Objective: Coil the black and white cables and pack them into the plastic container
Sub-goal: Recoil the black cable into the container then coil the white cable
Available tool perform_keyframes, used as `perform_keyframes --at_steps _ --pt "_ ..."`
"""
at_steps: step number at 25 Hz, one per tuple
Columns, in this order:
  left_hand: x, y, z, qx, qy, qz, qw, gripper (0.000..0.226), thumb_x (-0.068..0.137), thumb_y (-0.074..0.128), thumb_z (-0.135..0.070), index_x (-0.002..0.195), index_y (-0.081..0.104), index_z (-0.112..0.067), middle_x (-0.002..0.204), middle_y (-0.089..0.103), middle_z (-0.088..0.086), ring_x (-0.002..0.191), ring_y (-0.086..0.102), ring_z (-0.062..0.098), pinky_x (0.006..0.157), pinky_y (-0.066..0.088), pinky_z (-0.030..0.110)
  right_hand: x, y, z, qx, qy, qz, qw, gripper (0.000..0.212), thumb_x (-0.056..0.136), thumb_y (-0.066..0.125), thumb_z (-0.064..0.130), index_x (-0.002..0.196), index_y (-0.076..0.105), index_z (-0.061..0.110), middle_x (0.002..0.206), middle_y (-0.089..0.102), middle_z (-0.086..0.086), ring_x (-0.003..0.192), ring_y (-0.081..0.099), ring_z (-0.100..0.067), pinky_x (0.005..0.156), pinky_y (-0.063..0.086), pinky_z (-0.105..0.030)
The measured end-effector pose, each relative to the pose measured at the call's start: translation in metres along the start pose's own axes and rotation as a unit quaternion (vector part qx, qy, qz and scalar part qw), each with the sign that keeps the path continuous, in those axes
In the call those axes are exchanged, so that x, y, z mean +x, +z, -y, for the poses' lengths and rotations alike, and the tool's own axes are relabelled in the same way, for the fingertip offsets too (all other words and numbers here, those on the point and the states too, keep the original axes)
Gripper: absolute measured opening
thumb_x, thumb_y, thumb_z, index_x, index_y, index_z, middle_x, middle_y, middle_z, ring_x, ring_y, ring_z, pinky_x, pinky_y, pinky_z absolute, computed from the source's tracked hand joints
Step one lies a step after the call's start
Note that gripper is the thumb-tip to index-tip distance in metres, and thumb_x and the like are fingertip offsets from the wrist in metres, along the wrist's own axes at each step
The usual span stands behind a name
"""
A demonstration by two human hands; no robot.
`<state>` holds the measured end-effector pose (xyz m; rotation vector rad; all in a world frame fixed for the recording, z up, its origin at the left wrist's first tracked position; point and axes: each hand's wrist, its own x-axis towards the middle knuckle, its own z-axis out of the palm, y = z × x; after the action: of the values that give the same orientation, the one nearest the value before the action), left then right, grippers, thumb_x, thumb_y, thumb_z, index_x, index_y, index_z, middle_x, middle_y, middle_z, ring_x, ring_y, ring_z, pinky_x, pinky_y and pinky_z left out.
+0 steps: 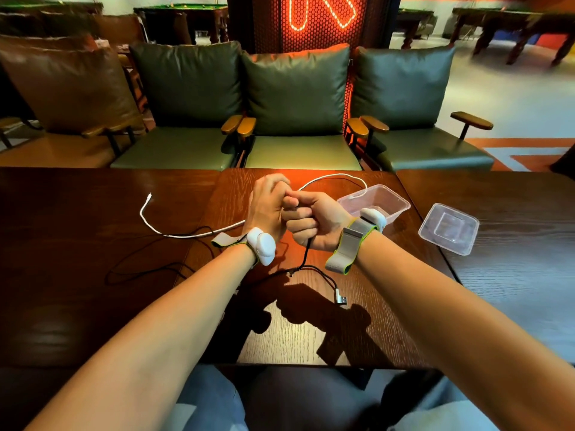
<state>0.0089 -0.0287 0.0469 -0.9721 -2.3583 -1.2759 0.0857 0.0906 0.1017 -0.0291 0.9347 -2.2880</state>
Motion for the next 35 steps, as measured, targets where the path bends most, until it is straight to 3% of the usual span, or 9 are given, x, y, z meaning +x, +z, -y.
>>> perform_keyframes --at_steps 3,6,9,11,13,16,21,24,35 --pt "0.008 0.007 0.002 -0.053 -0.198 0.09 0.975 0.027 0.092 0.053 -0.037 0.096 0.054 -0.011 0.106 0.067 0.025 0.1 0.065 0.043 0.09 0.053 0.051 -0.007 0.001 -0.003 -0.027 -0.004 0.006 1.0 0.043 0.102 0.034 0.039 0.067 0.045 0.015 0.046 0.019 0.009 0.038 0.008 -0.004 0.037 0.002 -0.016" --pt "-0.006 0.007 0.002 -0.019 -0.147 0.193 0.97 0.006 0.098 0.056 -0.014 0.097 0.051 -0.012 0.091 0.062 0.007 0.089 0.056 0.023 0.082 0.048 0.025 -0.011 0.004 0.0 -0.037 -0.035 0.002 0.999 0.045 0.097 0.04 0.041 0.063 0.047 0.013 0.048 0.018 0.007 0.042 0.003 -0.005 0.042 0.001 -0.016" --pt "-0.025 0.014 -0.01 -0.021 -0.076 0.353 0.932 0.026 0.093 0.049 -0.024 0.094 0.062 -0.002 0.093 0.062 0.017 0.088 0.058 0.023 0.079 0.045 0.033 -0.002 0.0 0.009 -0.033 -0.179 -0.108 0.977 0.041 0.098 0.038 0.04 0.067 0.051 0.016 0.049 0.026 0.007 0.043 0.014 -0.007 0.042 0.008 -0.018" --pt "-0.027 0.016 -0.017 0.025 -0.03 0.355 0.934 0.031 0.101 0.044 -0.031 0.089 0.062 -0.009 0.088 0.068 0.015 0.082 0.065 0.03 0.076 0.048 0.039 0.002 -0.012 0.013 -0.182 -0.258 -0.279 0.907 0.045 0.104 0.03 0.041 0.067 0.046 0.019 0.047 0.033 0.009 0.04 0.024 -0.008 0.041 0.018 -0.021" --pt "-0.021 0.008 -0.02 0.105 0.023 0.328 0.939 0.033 0.104 0.045 -0.035 0.085 0.061 -0.014 0.084 0.07 0.014 0.081 0.065 0.034 0.072 0.048 0.043 -0.003 -0.027 0.009 -0.471 -0.24 -0.425 0.734 0.05 0.105 0.025 0.044 0.066 0.044 0.02 0.059 0.048 0.005 0.053 0.045 -0.015 0.057 0.035 -0.029" --pt "-0.005 -0.006 -0.019 0.219 0.092 0.274 0.932 0.03 0.098 0.054 -0.039 0.09 0.065 -0.013 0.091 0.072 0.013 0.085 0.065 0.036 0.062 0.04 0.036 -0.008 -0.045 -0.01 -0.667 -0.099 -0.433 0.599 0.064 0.095 0.016 0.068 0.066 0.05 0.022 0.075 0.057 0.001 0.079 0.056 -0.026 0.074 0.036 -0.034" --pt "0.0 -0.022 -0.012 0.151 0.142 0.185 0.96 0.022 0.098 0.058 -0.026 0.091 0.059 -0.006 0.089 0.062 0.01 0.079 0.057 0.03 0.067 0.04 0.037 -0.006 -0.04 -0.023 -0.382 -0.021 -0.253 0.889 0.079 0.077 0.01 0.09 0.053 0.04 0.021 0.048 0.028 0.003 0.043 0.02 -0.015 0.044 0.014 -0.026" --pt "-0.006 -0.018 -0.006 -0.001 0.026 0.134 0.991 0.029 0.105 0.046 -0.025 0.091 0.058 -0.004 0.08 0.057 0.007 0.072 0.051 0.025 0.065 0.035 0.035 -0.013 -0.031 -0.019 -0.207 -0.028 -0.123 0.97 0.071 0.09 0.018 0.077 0.052 0.037 0.02 0.048 0.016 0.004 0.041 0.008 -0.011 0.042 0.004 -0.02" --pt "-0.019 0.009 -0.012 0.034 -0.057 0.303 0.951 0.017 0.102 0.047 -0.023 0.097 0.057 -0.009 0.107 0.068 0.024 0.099 0.063 0.043 0.079 0.047 0.045 0.008 -0.027 -0.015 -0.005 -0.277 -0.253 0.927 0.044 0.106 0.027 0.042 0.071 0.037 0.018 0.049 0.027 0.005 0.042 0.021 -0.009 0.045 0.02 -0.023"
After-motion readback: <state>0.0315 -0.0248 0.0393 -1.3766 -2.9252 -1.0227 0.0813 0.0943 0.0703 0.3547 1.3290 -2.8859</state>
